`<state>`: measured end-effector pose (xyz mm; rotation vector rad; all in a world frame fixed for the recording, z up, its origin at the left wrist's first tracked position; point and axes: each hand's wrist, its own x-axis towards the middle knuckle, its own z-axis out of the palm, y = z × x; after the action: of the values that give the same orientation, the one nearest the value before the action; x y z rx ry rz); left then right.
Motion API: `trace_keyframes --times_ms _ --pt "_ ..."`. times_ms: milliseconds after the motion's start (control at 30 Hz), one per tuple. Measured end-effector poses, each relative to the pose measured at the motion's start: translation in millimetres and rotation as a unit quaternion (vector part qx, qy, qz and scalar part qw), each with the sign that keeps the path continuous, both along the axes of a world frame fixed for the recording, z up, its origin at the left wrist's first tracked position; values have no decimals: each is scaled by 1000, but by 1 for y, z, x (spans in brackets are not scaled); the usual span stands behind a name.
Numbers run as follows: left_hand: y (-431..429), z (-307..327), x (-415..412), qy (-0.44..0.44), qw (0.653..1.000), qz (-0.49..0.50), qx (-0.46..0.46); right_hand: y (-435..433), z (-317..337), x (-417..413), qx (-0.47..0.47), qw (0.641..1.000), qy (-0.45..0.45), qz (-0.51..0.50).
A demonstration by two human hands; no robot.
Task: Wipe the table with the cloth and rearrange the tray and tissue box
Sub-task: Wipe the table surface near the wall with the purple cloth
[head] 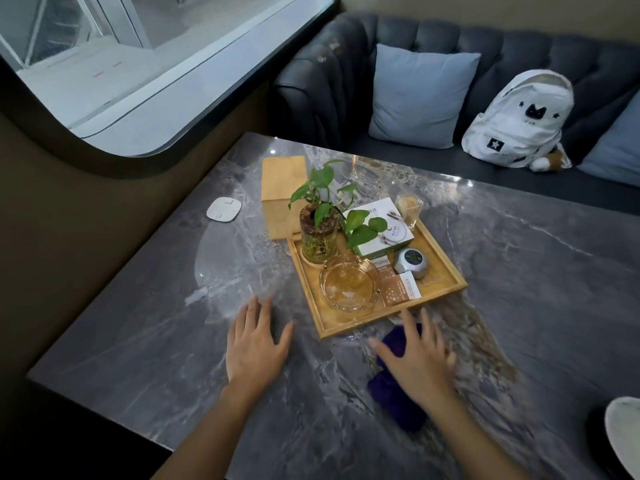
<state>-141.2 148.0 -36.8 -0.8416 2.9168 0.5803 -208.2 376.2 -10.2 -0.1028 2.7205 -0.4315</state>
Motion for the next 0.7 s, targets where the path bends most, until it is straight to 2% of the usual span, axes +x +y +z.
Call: trace_keyframes --times_ms 200,467,700 --pt "7 -7 35 -15 1000 22 17 -2 -3 15 50 995 80 26" --pt "1 -7 60 8 998 56 18 1 8 22 -58 997 41 -14" --pt "-9 -7 79 26 997 77 9 -20 18 47 -101 989 60 90"
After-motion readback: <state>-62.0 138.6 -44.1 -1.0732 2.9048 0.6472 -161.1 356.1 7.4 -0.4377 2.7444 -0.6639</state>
